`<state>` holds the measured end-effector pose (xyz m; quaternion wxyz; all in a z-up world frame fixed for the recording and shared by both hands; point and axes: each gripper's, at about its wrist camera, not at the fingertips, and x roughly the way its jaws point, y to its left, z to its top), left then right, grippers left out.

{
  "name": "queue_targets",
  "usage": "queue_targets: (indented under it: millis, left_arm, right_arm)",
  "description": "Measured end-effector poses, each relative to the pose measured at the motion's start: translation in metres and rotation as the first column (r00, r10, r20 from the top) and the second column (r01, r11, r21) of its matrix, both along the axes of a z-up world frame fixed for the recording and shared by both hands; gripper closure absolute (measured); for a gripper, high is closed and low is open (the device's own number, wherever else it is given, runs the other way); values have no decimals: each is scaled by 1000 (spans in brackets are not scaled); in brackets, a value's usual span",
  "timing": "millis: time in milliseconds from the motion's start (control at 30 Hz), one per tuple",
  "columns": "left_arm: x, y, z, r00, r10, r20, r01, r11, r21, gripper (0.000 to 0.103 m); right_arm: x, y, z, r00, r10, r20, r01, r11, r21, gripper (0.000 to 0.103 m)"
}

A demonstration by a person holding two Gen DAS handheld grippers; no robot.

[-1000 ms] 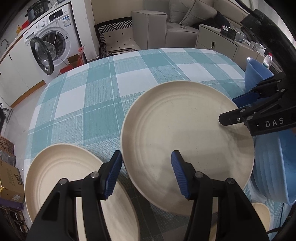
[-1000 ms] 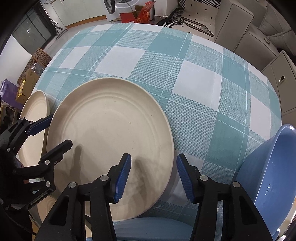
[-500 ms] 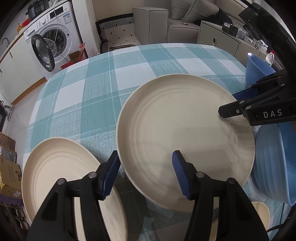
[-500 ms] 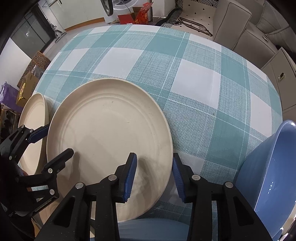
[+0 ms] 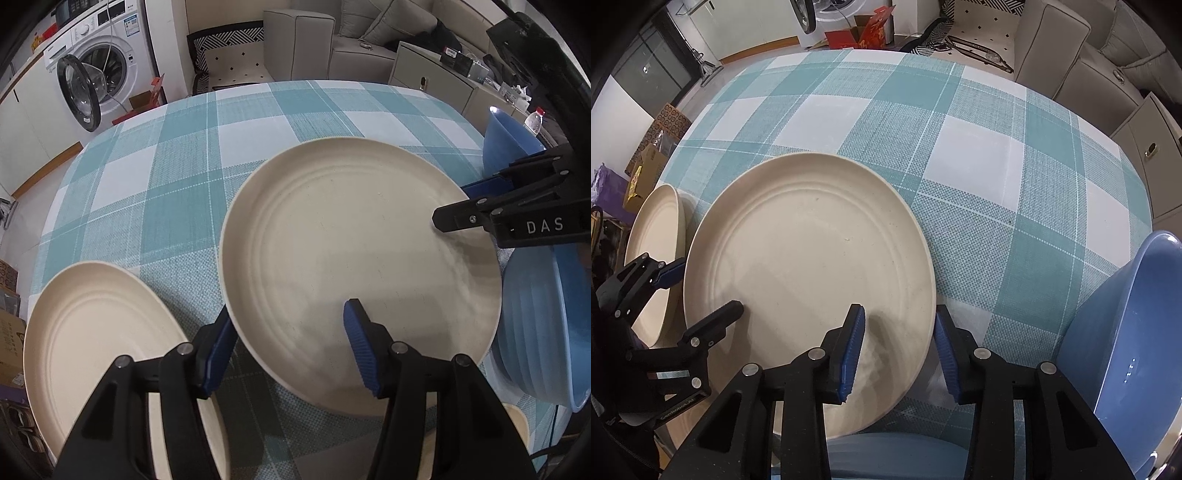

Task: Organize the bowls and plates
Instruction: 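Close the right gripper on the large cream plate's rim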

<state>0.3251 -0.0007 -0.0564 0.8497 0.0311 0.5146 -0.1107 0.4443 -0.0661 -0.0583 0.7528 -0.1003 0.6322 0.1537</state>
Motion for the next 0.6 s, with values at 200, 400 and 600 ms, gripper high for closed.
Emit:
queue_targets:
  millis: [200,400,600]
  left_arm:
    - [0,3,1,1000,24,-1,-24,1000,-1,54]
    - [1,15,2,997,74,2,-74,997,-15,75]
    - [1,16,6,995,93,29,-93,996,-1,78]
  right_arm:
    - [-1,-1,1,1000,-8,11,8,1000,-13,72]
    - [-1,-4,3,999,-20,35,21,1000,-18,83]
    - [1,-5,6,998,-27,61,28,999,-19,89]
